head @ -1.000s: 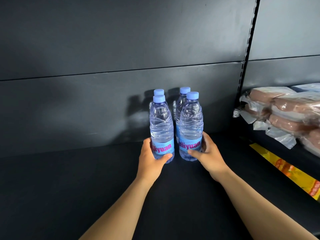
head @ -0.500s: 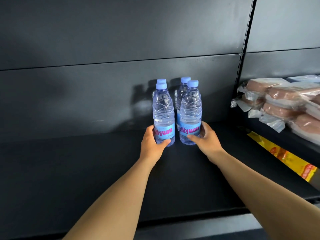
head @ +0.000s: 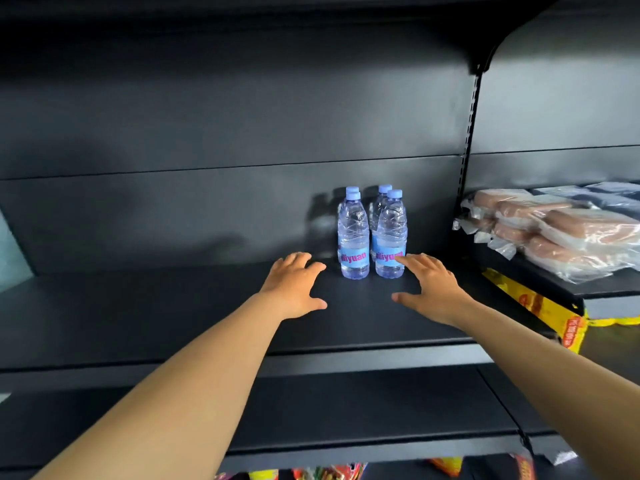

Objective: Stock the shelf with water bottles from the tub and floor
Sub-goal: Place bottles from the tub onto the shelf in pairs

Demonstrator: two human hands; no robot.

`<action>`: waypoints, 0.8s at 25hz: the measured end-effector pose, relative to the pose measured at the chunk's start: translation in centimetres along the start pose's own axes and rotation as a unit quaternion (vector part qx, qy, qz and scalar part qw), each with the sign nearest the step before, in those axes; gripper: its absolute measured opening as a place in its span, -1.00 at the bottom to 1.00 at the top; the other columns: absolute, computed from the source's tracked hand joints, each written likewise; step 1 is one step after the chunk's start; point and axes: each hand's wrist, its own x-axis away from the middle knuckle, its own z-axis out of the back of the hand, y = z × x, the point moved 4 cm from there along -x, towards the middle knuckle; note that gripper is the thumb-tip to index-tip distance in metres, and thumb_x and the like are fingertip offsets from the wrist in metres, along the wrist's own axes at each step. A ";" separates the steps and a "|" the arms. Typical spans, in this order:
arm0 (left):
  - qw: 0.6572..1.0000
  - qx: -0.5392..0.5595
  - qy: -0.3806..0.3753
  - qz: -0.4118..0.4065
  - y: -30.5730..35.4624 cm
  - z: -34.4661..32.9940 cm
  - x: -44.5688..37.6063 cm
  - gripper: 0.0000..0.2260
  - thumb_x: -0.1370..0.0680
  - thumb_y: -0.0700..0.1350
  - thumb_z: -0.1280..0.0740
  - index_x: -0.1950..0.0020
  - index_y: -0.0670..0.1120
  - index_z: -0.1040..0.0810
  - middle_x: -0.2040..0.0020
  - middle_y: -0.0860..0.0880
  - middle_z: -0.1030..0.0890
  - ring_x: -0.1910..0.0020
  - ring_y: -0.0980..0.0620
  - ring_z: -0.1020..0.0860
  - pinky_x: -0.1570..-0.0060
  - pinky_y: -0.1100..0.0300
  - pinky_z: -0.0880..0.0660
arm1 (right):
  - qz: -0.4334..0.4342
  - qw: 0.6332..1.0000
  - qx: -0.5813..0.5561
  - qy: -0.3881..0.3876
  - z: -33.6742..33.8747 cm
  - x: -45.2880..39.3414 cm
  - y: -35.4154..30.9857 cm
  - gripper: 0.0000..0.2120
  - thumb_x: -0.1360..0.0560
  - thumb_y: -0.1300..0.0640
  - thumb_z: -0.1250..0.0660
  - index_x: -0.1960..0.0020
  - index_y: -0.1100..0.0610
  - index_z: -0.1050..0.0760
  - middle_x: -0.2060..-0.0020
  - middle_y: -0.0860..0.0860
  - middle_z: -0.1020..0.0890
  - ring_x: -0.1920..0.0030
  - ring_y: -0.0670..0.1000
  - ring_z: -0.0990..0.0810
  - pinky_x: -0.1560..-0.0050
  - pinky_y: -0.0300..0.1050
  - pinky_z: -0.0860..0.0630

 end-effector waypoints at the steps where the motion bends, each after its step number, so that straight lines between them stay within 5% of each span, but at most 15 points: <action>1: 1.000 -0.004 -0.003 -0.003 -0.1 0.5 2.2 -0.33 -0.47 0.15 -0.35 -0.50 0.02 -0.16 -0.52 -0.09 -0.10 -0.52 -0.07 -0.02 -0.47 0.02 -0.02 | 0.009 1.000 0.012 0.000 0.4 1.8 -1.4 -0.28 -0.44 -0.13 -0.36 -0.50 -0.09 -0.11 -0.50 -0.07 -0.18 -0.53 0.04 0.02 -0.46 0.09 -0.02; 10: 0.999 0.022 -0.043 -0.021 0.4 -3.7 21.7 -0.31 -0.48 0.12 -0.36 -0.52 0.01 -0.13 -0.54 -0.10 -0.05 -0.53 -0.08 0.03 -0.47 0.01 -0.01 | 0.042 0.997 0.034 -0.052 -4.4 19.8 -11.1 -0.29 -0.46 -0.15 -0.34 -0.51 -0.12 -0.09 -0.53 -0.05 -0.08 -0.53 0.00 0.13 -0.48 0.08 0.07; 20: 0.963 0.169 -0.187 0.091 0.7 -27.5 37.1 -0.26 -0.41 0.11 -0.43 -0.50 -0.01 -0.20 -0.47 -0.13 -0.20 -0.45 -0.10 -0.18 -0.40 0.09 -0.20 | -0.015 0.974 -0.001 -0.228 -24.6 34.5 -7.0 -0.28 -0.45 -0.13 -0.36 -0.50 -0.11 -0.10 -0.51 -0.06 -0.13 -0.52 0.01 0.03 -0.47 0.03 -0.03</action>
